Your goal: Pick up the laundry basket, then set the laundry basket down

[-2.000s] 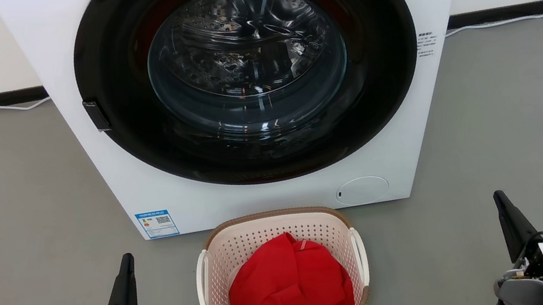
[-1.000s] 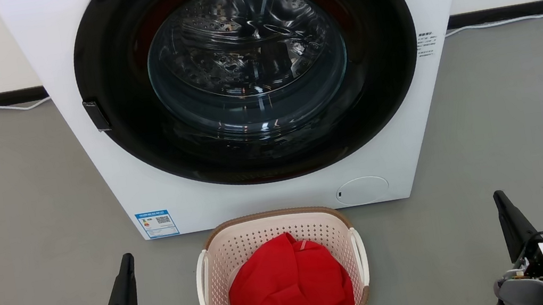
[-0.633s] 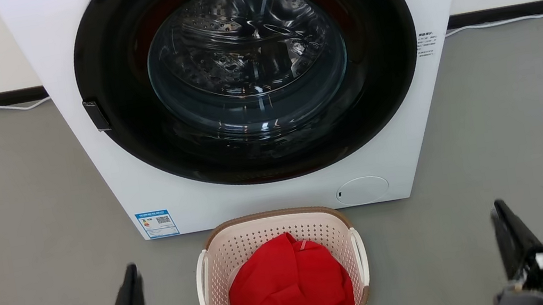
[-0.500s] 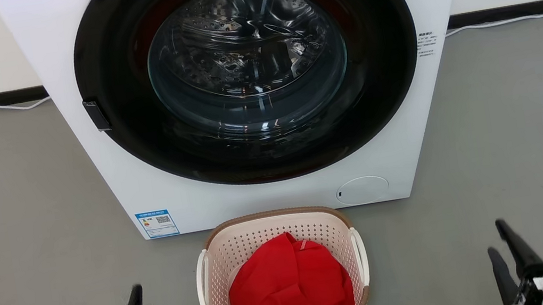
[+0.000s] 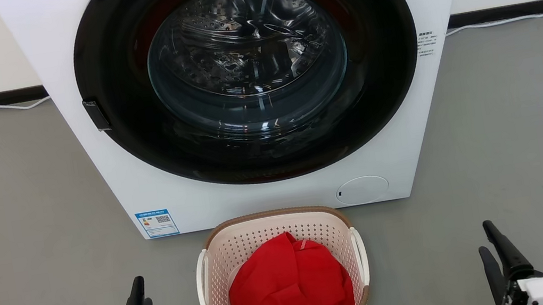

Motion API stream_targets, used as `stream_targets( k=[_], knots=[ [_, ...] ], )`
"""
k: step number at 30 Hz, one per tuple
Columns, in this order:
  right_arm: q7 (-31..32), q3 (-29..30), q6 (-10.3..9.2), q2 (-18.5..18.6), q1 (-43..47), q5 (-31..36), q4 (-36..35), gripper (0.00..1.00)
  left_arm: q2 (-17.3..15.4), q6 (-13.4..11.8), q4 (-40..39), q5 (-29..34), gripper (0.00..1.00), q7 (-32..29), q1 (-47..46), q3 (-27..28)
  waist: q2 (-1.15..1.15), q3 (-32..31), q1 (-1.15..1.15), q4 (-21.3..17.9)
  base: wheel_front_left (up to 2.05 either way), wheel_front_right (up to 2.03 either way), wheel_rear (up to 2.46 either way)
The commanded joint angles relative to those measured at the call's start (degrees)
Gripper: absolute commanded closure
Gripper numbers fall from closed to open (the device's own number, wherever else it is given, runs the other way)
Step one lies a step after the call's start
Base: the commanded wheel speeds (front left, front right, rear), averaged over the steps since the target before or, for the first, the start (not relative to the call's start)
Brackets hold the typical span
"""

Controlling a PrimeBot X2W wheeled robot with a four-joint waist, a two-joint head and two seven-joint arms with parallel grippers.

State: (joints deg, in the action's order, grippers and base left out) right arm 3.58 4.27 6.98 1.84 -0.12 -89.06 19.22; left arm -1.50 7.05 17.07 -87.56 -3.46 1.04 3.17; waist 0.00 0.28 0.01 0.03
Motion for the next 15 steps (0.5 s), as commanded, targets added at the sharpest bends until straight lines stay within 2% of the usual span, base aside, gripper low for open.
stream_targets(
  k=[1,15],
  knots=[
    [-0.7,-0.6,0.11,0.5,-2.5,1.3,-1.8,0.0,-0.3,0.1,-2.0,1.4,0.0,0.4,-1.6,-0.1,0.0,0.0,-0.01,0.0,0.0,0.0,0.0],
    [-3.0,-3.3,0.16,0.6,-2.6,13.2,-3.9,0.0,-0.4,-1.1,-5.2,12.5,0.0,2.7,-1.3,-1.2,0.0,0.1,-0.01,0.1,0.0,0.0,0.0]
  ],
)
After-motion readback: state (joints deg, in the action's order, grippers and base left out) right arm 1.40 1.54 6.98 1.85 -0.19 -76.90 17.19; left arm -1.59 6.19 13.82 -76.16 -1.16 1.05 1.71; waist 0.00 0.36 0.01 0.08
